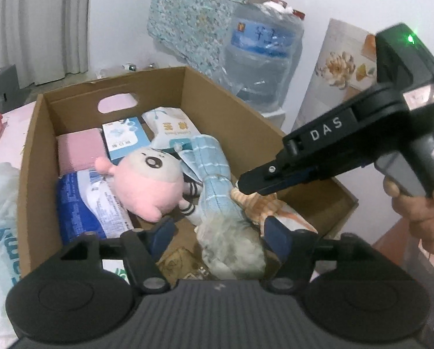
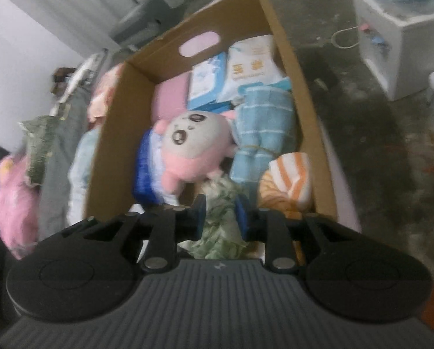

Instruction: Organize soft objects

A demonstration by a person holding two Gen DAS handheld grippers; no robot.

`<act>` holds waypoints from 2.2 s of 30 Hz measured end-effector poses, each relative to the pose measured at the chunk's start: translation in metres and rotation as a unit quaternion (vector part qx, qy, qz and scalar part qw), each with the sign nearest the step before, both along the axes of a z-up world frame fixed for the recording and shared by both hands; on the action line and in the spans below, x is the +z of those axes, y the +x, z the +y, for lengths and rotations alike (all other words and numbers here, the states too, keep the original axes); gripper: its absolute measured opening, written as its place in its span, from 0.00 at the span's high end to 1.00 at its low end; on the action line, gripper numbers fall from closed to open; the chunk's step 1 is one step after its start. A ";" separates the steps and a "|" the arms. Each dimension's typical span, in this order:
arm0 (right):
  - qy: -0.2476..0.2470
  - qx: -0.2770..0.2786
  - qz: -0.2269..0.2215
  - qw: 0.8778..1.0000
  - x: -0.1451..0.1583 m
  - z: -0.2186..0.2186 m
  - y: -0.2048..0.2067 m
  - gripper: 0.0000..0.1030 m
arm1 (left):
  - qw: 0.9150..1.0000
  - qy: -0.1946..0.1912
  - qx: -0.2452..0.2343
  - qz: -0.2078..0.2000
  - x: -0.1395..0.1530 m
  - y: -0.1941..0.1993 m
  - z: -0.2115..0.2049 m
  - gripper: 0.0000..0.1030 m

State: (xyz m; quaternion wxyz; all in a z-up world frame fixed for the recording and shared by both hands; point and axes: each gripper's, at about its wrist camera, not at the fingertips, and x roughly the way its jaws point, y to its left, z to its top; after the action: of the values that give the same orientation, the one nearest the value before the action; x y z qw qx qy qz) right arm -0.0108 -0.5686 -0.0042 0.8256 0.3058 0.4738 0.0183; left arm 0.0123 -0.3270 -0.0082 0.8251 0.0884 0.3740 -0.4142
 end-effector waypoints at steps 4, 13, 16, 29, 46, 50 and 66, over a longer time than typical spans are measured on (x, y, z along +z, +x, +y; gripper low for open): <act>-0.012 0.000 -0.007 1.000 0.005 0.004 0.001 0.73 | 1.000 -0.010 0.010 0.007 0.007 0.005 0.008 0.29; 0.000 -0.028 -0.069 0.997 0.048 0.012 -0.036 0.46 | 0.998 -0.032 0.047 -0.014 0.037 0.001 0.052 0.08; 0.008 -0.037 -0.113 0.993 0.068 0.025 -0.061 0.25 | 0.996 -0.039 0.071 -0.028 0.050 -0.002 0.074 0.00; -0.222 -0.058 -0.177 0.957 0.098 0.146 -0.149 0.01 | 0.961 0.039 0.271 -0.041 0.043 -0.027 0.189 0.00; -0.282 -0.072 -0.100 0.952 0.036 0.232 -0.131 0.01 | 0.946 0.077 0.314 -0.014 0.024 -0.062 0.204 0.00; -0.272 -0.057 -0.098 0.956 0.034 0.243 -0.126 0.01 | 0.950 0.073 0.303 -0.004 0.025 -0.062 0.197 0.00; -0.271 -0.036 -0.069 0.960 0.017 0.244 -0.107 0.01 | 0.953 0.092 0.287 -0.006 0.019 -0.060 0.179 0.00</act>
State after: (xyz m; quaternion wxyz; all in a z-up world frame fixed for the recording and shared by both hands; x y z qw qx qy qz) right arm -0.1179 -0.3250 0.0124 0.9082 0.0858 0.3919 -0.1195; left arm -0.0476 -0.1476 0.0104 0.8997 0.0558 0.4150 -0.1229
